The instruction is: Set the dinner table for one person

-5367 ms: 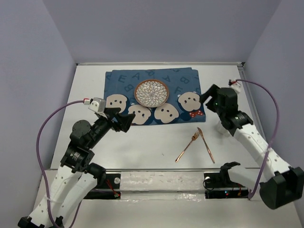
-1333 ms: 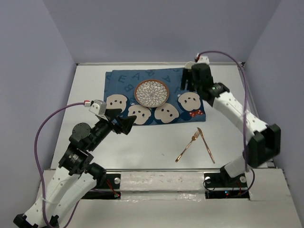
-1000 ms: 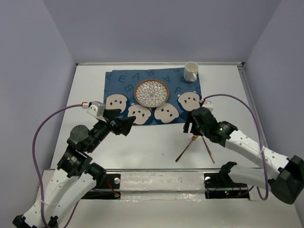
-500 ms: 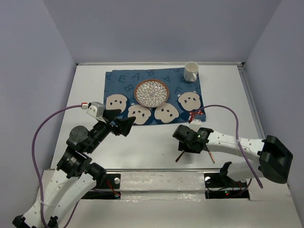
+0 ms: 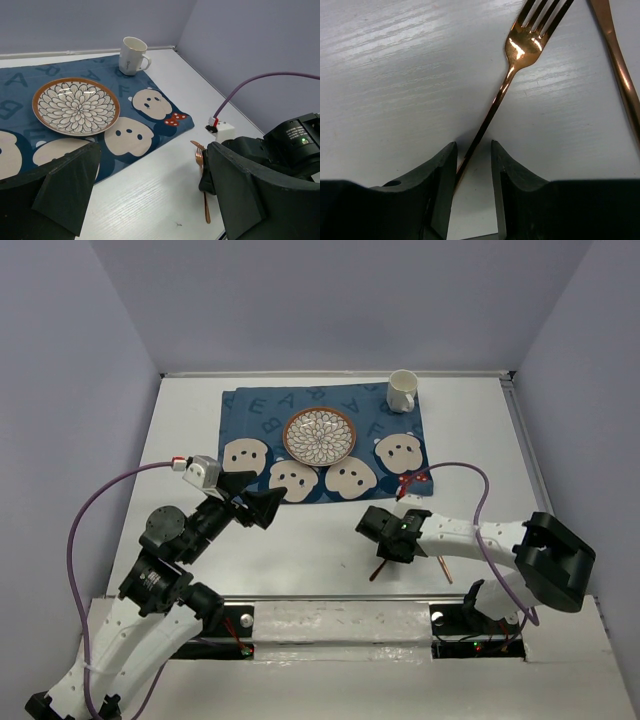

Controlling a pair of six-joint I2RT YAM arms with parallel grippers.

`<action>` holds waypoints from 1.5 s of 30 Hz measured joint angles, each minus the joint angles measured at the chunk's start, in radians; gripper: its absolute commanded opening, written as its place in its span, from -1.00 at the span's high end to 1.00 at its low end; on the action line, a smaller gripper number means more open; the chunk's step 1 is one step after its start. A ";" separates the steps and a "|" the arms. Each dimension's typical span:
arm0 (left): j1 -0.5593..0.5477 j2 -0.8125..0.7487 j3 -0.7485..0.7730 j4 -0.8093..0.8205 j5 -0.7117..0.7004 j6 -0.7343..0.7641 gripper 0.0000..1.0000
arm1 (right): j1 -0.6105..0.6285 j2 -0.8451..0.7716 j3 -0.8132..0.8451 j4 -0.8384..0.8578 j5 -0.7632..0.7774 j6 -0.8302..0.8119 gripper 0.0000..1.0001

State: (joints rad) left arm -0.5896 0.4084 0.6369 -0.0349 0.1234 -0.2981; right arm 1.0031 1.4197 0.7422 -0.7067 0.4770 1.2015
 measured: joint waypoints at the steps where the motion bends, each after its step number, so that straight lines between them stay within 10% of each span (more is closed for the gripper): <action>1: 0.000 0.000 0.000 0.000 0.000 0.000 -0.98 | 0.000 0.010 -0.003 0.007 0.004 0.005 0.34; 13: -0.001 0.000 0.000 0.000 0.001 0.000 -0.98 | 0.001 0.029 -0.001 0.035 0.032 0.032 0.99; 27: -0.004 0.002 0.000 0.000 0.001 0.000 -0.98 | 0.017 0.006 0.042 -0.069 0.080 0.010 1.00; 45: 0.019 -0.027 0.000 -0.014 -0.093 0.002 -0.98 | -0.050 0.180 0.484 0.174 0.109 -0.519 1.00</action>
State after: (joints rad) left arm -0.5701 0.3809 0.6369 -0.0486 0.0307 -0.2958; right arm 0.9527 1.6001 1.2266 -0.5323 0.5865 0.6827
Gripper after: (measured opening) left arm 0.989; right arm 0.045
